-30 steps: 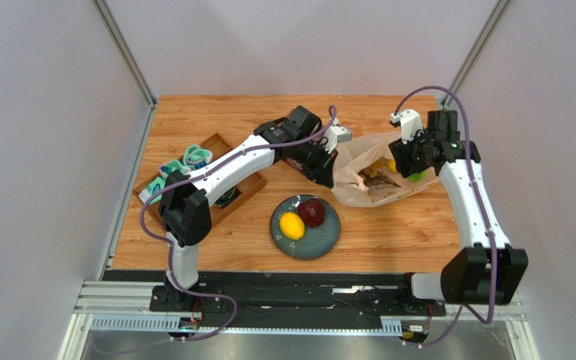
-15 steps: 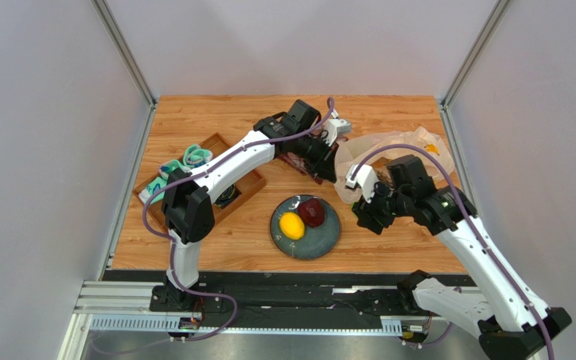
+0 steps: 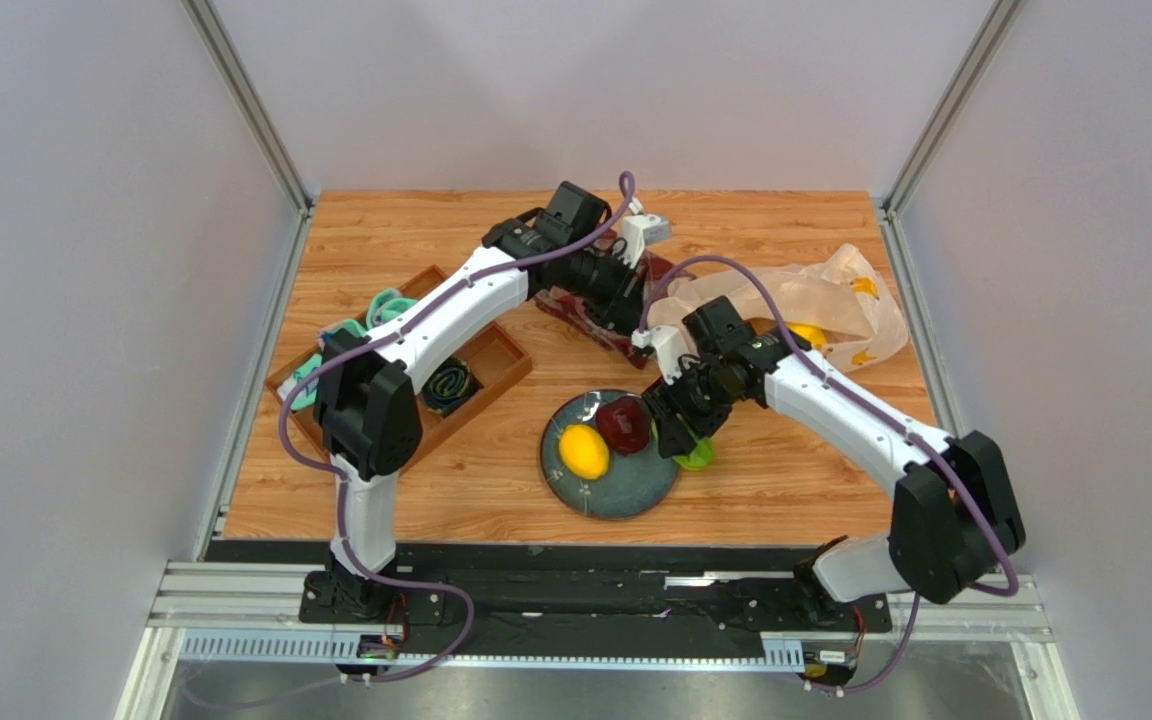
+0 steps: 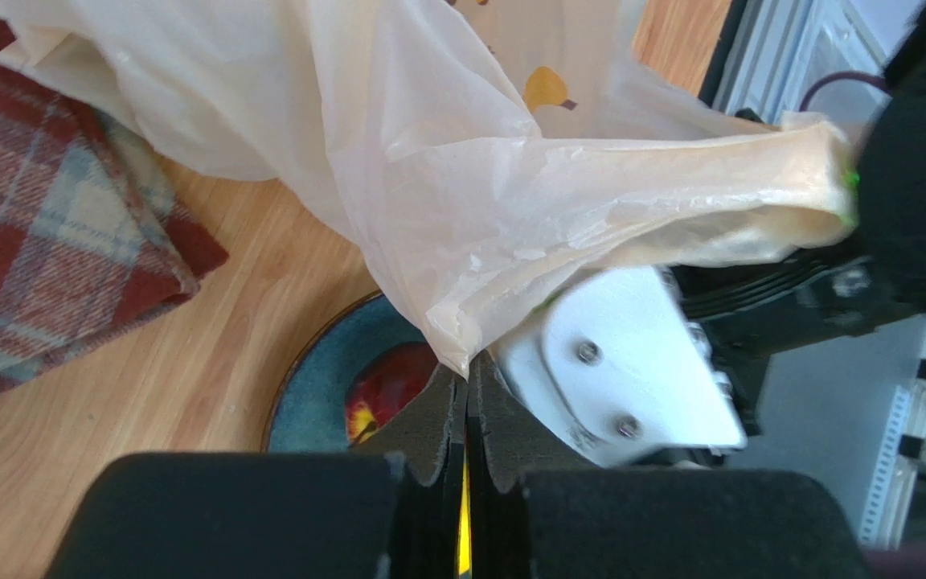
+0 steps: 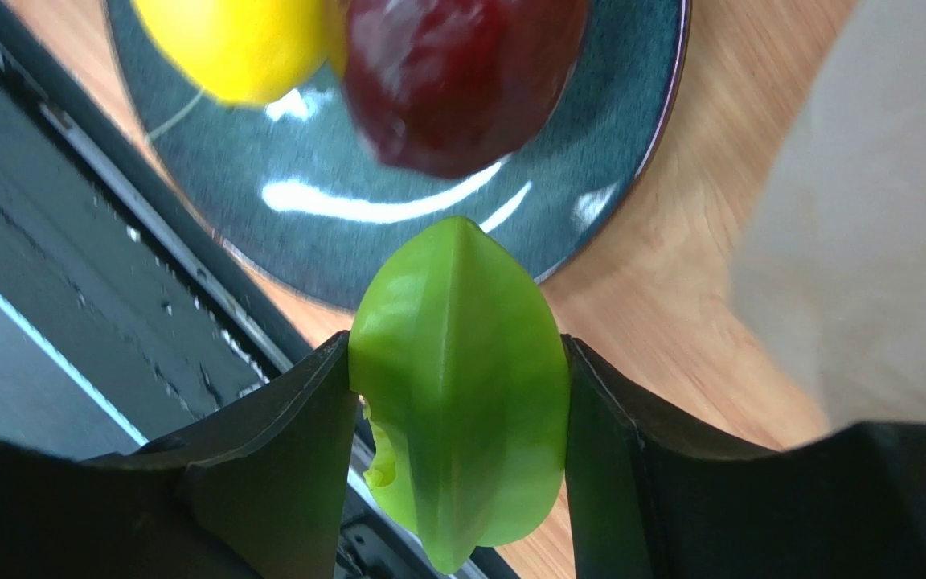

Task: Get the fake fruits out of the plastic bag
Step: Place the fake fruit on the plate.

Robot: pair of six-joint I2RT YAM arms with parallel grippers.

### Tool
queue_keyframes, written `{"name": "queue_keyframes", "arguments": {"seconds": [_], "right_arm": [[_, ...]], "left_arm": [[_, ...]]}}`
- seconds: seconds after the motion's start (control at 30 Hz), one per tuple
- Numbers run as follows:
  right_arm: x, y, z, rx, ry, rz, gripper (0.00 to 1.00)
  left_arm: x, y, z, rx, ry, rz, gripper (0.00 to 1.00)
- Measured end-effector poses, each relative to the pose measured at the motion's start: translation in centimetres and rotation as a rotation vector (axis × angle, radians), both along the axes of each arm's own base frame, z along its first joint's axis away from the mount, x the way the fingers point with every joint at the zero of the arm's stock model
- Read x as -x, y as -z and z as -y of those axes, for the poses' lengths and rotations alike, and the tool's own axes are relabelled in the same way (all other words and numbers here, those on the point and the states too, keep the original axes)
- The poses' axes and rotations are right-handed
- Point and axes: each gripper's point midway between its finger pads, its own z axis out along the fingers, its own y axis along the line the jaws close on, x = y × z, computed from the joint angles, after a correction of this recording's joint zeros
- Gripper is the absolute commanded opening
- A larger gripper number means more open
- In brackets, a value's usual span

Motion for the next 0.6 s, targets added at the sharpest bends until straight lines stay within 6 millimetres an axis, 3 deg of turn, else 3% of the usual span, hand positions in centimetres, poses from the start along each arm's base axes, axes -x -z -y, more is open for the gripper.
{"name": "queue_keyframes", "arguments": {"seconds": [0.3,0.4,0.43,0.6], "right_arm": [[-1.7,2.0,-1.9,-0.023,0.172,-0.104,0.52],[-2.3,2.9,-2.4,-0.015,0.21,-0.131,0.71],[-2.5,3.2,-2.6,-0.013,0.222,-0.142,1.0],[-2.9,3.6,-3.3,-0.02,0.25,-0.185,1.0]], "left_arm": [[-2.5,1.3,-0.2,0.032,-0.109,-0.12,0.0],[-3.4,2.4,-0.3,0.031,-0.138,-0.147,0.0],[-3.7,2.8,-0.4,0.026,-0.147,-0.152,0.0],[-4.5,3.9,-0.8,0.014,-0.176,-0.168,0.0]]}}
